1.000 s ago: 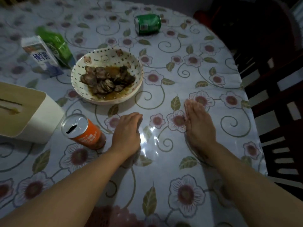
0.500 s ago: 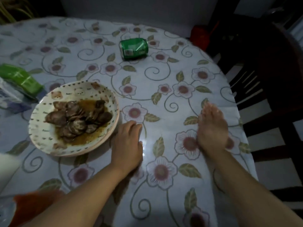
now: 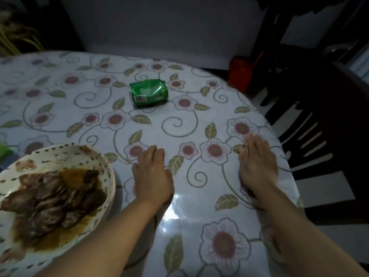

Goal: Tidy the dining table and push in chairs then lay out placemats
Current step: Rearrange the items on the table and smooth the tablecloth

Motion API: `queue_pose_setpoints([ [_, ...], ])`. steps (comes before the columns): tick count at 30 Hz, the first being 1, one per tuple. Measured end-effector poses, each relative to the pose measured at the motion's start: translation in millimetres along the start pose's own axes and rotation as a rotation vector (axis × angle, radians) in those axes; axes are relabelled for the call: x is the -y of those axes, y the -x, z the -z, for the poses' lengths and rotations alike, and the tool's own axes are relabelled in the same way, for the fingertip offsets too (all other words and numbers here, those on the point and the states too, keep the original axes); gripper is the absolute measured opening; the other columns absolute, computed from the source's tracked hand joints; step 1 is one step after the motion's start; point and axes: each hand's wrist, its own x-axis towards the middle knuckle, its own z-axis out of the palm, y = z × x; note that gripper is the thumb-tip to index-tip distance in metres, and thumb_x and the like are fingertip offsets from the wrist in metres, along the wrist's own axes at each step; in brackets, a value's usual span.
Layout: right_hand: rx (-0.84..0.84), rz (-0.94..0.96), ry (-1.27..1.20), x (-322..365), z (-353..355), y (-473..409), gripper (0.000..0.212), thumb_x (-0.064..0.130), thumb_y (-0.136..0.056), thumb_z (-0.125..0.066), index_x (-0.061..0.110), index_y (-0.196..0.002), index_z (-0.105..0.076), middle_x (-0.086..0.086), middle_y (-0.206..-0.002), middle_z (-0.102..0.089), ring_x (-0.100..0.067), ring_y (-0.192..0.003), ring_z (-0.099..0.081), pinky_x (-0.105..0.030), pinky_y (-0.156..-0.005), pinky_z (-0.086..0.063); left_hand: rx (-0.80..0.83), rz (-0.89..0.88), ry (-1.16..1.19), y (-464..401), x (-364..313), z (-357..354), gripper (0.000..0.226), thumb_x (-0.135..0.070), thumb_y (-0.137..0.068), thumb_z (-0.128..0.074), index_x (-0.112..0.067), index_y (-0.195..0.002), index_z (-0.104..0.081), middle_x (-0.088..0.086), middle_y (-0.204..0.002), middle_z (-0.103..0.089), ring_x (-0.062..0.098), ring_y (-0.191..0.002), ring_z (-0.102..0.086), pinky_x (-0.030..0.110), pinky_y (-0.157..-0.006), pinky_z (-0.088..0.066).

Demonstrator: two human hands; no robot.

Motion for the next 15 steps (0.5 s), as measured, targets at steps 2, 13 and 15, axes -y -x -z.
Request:
queue_pose_setpoints([
  [2,0.028,0.007,-0.102,32,-3,-24,0.057,0.028,-0.101,-0.028,0.01,-0.152,-0.009,-0.009,-0.16,-0.008,-0.023,-0.147,-0.006,-0.04,-0.12,-0.006,-0.037,0.036,-0.019,-12,3,-1,0.046,-0.007,-0.078,-0.059,-0.005,-0.123,-0.053,0.013,-0.132,-0.049,0.034,-0.12,-0.045,0.05,-0.099,-0.038],
  [13,0.083,0.553,-0.232,72,-14,-30,0.048,0.024,-0.1,-0.028,0.03,-0.147,-0.028,0.01,-0.155,-0.025,-0.005,-0.142,-0.02,-0.037,-0.118,-0.019,-0.128,0.208,0.07,-62,17,-7,0.056,0.007,-0.082,-0.045,-0.009,-0.135,-0.044,0.009,-0.146,-0.039,0.027,-0.136,-0.031,0.049,-0.113,-0.015],
  [15,0.04,0.386,-0.09,68,-24,-88,0.056,0.034,-0.097,-0.015,0.02,-0.152,-0.015,0.0,-0.159,-0.016,-0.015,-0.146,-0.013,-0.04,-0.118,-0.017,-0.142,0.304,0.121,-71,17,-7,0.058,0.005,-0.085,-0.042,-0.013,-0.14,-0.037,0.004,-0.151,-0.031,0.021,-0.141,-0.021,0.047,-0.116,-0.004],
])
